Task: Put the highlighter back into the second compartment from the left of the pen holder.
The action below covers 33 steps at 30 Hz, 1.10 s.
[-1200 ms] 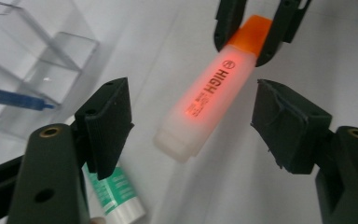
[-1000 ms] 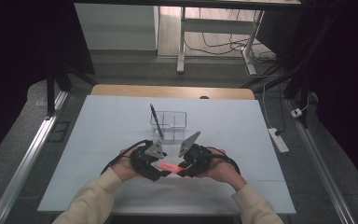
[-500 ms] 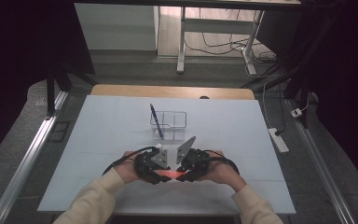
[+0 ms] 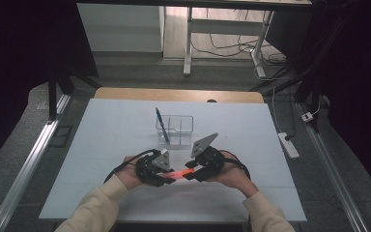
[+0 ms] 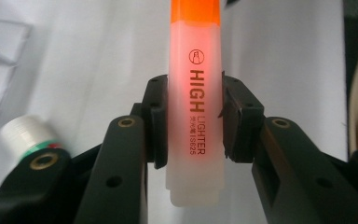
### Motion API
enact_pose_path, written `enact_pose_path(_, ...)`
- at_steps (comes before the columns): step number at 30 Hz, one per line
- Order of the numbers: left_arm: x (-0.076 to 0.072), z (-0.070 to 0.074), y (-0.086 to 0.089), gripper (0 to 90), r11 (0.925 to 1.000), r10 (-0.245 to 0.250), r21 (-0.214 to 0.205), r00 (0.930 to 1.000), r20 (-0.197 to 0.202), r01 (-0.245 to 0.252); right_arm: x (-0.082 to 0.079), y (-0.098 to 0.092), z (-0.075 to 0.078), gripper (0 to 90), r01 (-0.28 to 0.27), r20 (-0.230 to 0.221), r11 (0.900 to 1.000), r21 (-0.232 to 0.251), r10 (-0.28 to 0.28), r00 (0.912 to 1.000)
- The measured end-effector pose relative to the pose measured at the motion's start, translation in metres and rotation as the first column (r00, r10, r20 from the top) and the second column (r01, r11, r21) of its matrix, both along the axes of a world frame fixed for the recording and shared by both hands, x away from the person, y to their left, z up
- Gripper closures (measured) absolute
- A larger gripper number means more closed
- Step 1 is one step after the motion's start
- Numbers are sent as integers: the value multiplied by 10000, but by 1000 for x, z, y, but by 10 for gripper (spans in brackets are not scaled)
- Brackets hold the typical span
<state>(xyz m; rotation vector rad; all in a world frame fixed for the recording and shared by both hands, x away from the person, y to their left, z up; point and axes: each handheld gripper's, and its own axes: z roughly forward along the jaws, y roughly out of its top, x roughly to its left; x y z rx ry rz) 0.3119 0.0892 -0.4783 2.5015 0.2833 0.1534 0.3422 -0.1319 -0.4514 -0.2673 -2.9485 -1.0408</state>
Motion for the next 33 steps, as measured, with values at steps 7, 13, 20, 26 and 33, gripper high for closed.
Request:
enact_pose_path(7, 4, 4, 16, 654, 9930, 1013, -645, 9945, 283, -993, 7, -22, 5, 466, 1674, 317, 9688, 1829, -1760, 9839)
enact_pose_path(13, 5, 6, 25, 654, 9816, 1586, -1161, 9859, 529, -1517, 6, -32, 3, 452, 2143, 594, 9501, 2267, -2331, 9706)
enact_pose_path(20, 6, 6, 34, 653, 9582, 2321, -1840, 9713, 519, -2191, 8, -43, 2, 443, 2657, 554, 9199, 2884, -2930, 9545)
enact_pose_path(26, 6, 7, 37, 653, 9409, 2645, -2334, 9629, 542, -2453, 7, -44, -2, 436, 2795, 455, 9080, 3121, -3081, 9503)
enact_pose_path(33, 5, 7, 38, 653, 9274, 2852, -2678, 9570, 540, -2612, 7, -43, -4, 423, 2921, 273, 8931, 3422, -3202, 9470)
